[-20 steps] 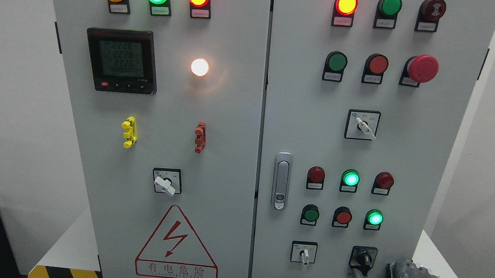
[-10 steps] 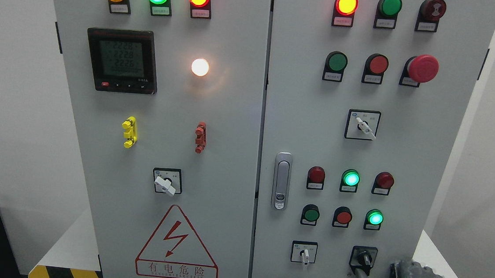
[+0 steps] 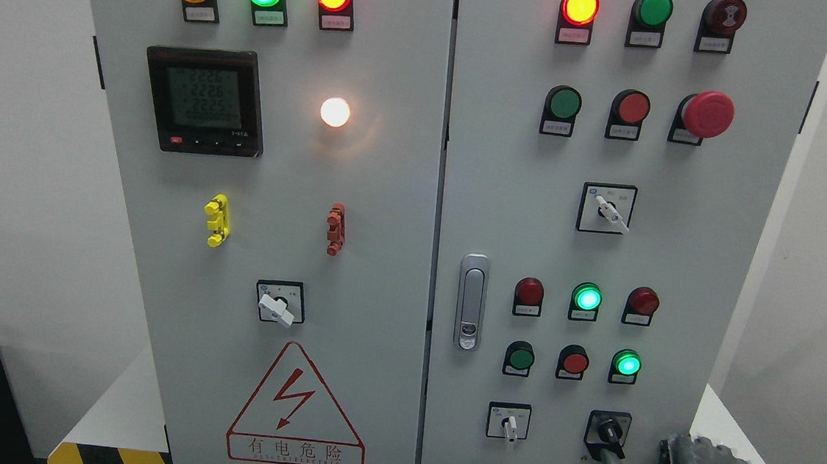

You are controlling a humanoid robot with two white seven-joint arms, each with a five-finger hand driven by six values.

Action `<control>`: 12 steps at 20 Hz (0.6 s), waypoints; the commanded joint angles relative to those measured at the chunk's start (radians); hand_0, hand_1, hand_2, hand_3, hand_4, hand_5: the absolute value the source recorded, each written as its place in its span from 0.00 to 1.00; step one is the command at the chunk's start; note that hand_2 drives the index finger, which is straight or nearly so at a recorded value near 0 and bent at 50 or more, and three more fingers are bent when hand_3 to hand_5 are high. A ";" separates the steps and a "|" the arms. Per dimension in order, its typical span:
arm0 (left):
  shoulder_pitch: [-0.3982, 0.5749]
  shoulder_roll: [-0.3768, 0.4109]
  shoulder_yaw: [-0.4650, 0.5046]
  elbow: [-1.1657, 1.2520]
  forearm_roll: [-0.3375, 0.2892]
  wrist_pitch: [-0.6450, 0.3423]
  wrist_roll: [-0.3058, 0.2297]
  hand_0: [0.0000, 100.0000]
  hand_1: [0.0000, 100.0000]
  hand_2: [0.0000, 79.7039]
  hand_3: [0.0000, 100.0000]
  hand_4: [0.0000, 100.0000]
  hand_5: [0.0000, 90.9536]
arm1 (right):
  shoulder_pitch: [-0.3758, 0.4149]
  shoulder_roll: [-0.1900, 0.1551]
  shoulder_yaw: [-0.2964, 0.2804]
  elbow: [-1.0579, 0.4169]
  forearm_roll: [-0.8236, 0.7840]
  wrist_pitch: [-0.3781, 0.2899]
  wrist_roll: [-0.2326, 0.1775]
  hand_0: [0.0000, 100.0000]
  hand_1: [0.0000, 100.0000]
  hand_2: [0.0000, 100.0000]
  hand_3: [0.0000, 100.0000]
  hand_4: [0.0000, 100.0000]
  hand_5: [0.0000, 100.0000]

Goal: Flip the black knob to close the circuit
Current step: 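Twist the black knob with the right hand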

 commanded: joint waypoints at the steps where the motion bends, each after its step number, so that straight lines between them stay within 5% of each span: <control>1: 0.034 0.001 0.011 -0.034 0.008 0.000 0.000 0.00 0.00 0.00 0.05 0.03 0.00 | -0.003 -0.008 -0.014 -0.001 -0.002 0.004 -0.010 0.00 0.02 0.87 1.00 0.85 0.83; 8: 0.034 0.001 0.011 -0.034 0.008 0.000 0.000 0.00 0.00 0.00 0.05 0.03 0.00 | 0.005 0.001 -0.002 -0.004 -0.002 0.005 -0.027 0.00 0.02 0.87 1.00 0.86 0.84; 12: 0.034 -0.001 0.011 -0.034 0.008 0.000 0.000 0.00 0.00 0.00 0.05 0.03 0.00 | 0.008 0.050 0.010 -0.006 0.000 0.010 -0.048 0.00 0.01 0.87 1.00 0.86 0.84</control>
